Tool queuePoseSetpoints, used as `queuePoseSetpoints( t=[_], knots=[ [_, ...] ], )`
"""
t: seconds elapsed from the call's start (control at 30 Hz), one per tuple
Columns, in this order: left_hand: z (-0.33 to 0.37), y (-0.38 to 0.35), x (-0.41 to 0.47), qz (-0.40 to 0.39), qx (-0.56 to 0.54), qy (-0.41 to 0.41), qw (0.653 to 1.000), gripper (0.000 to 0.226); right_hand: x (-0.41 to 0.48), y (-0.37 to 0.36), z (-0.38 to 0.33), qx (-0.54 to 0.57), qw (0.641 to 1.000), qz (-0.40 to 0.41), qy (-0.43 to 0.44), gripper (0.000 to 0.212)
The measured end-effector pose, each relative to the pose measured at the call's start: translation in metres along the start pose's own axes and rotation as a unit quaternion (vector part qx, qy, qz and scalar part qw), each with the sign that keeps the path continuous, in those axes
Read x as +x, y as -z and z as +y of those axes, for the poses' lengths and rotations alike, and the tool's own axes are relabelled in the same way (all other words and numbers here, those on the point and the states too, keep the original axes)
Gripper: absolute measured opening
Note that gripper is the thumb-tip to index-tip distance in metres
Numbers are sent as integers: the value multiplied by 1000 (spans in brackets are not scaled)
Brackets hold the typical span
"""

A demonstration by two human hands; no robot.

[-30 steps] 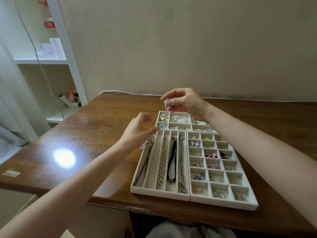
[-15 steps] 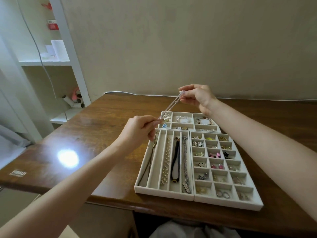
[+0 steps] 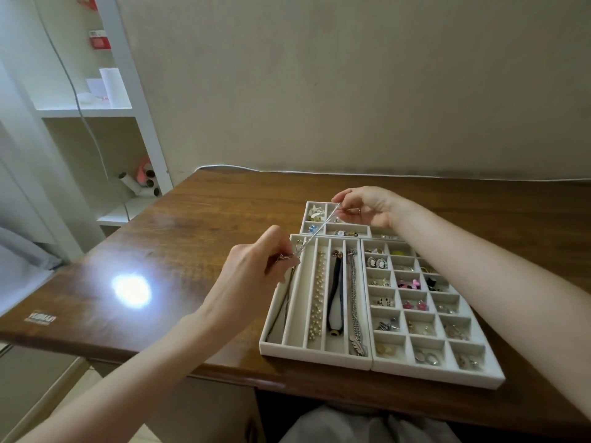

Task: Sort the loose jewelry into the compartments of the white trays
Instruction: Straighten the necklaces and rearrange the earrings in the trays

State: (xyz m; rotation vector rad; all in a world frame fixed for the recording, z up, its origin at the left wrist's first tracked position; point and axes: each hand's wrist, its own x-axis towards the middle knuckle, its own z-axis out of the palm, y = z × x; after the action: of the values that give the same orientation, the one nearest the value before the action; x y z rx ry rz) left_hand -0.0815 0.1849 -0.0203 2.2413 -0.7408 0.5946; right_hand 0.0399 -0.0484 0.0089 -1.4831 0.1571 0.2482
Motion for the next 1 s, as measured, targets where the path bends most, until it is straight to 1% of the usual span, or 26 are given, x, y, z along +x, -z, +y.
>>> queuePoseSetpoints(
  t=[0.07,0.13,0.23,0.33,0.43,0.53,0.6,0.67,0.77,0.87,1.0],
  knots=[
    [0,1,0,-8,-25,8,1000,8,0,4,0,63,998,-5,-12,21],
    [0,1,-1,-4,-37,-1,999,6,-1,8,0,126,992,-12,-20,20],
    [-1,-1,-4,-10,-34,-15,999,10,-1,13,-1,168,984,-42,-34,20],
    [0,0,-5,-48,-9,-39,998,6,0,11,1,132,988,-62,-47,17],
    [2,2,-4,-79,24,-60,995,3,1,1,7,49,997,-46,-35,15],
    [6,3,-5,-94,20,-46,994,7,3,-10,13,-45,999,-11,22,12],
    [9,4,-6,-121,15,-46,992,9,5,-17,16,-110,991,11,70,11],
    [11,5,-7,-155,4,-20,988,12,8,-23,17,-160,982,25,101,10],
    [14,5,-10,-202,-3,27,979,13,10,-29,18,-165,981,17,105,11],
    [20,9,-10,-230,-14,49,972,19,10,-34,17,-154,981,-10,115,13],
    [28,14,-9,-268,-45,67,960,15,6,-34,9,-146,979,-96,106,11]
  ],
)
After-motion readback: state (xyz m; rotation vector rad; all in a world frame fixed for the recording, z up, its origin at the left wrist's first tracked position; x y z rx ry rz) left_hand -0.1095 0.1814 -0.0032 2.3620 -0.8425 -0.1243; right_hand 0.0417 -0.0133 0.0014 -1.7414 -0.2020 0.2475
